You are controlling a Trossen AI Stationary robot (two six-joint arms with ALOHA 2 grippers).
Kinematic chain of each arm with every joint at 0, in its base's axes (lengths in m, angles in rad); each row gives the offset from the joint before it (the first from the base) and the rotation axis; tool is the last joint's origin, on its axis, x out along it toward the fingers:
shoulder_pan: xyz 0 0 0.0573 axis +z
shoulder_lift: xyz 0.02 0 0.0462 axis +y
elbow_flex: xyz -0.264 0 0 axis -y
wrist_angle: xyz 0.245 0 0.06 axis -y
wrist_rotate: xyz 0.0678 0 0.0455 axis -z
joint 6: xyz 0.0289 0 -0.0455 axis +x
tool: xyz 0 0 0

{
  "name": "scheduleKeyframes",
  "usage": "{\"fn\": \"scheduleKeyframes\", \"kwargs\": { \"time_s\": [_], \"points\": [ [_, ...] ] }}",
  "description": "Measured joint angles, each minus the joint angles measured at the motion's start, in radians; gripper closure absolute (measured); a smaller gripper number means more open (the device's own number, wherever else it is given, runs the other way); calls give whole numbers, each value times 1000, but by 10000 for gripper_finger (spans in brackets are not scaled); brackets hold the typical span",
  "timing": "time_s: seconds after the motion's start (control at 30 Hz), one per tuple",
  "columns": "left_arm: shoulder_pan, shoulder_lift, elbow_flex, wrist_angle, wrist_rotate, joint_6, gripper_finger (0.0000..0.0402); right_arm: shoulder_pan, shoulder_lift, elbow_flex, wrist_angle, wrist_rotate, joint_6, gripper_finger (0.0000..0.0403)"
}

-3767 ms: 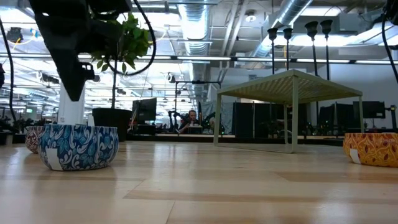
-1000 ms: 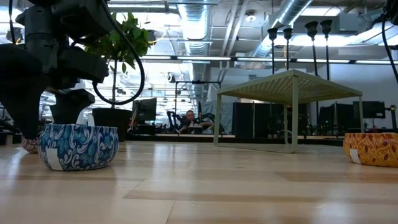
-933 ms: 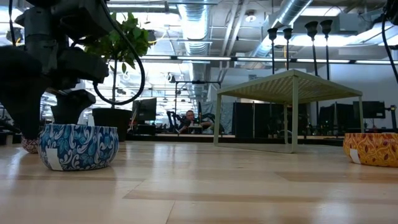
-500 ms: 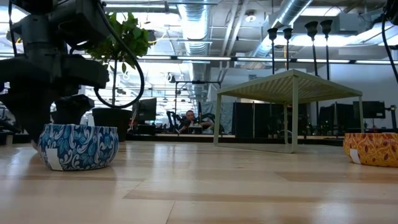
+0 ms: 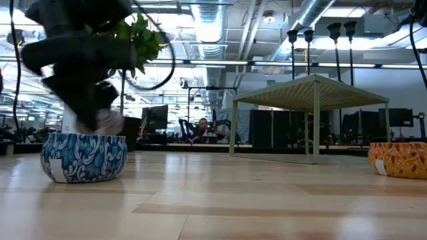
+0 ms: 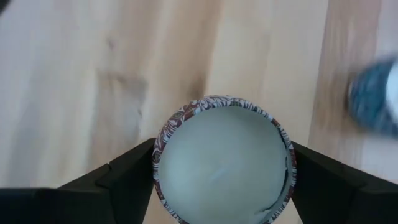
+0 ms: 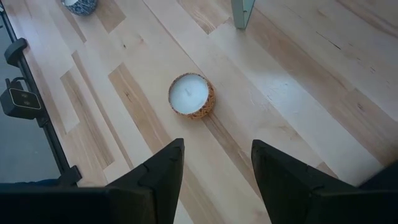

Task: Pick & Place candle stick holders
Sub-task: Put the red scented candle on the shelf

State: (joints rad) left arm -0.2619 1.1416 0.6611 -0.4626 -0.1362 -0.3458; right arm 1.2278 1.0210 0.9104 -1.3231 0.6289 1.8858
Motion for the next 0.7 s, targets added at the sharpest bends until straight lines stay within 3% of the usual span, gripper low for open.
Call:
{"fn": "scheduleKeyframes", "kwargs": {
  "time_s": [0.27,0.7],
  "points": [
    [125,0,138,8,-95,1,92,0,0,0,0,0,0,223],
    [400,59,346,239,-128,109,92,0,0,0,-3,0,0,223]
  ]
}}
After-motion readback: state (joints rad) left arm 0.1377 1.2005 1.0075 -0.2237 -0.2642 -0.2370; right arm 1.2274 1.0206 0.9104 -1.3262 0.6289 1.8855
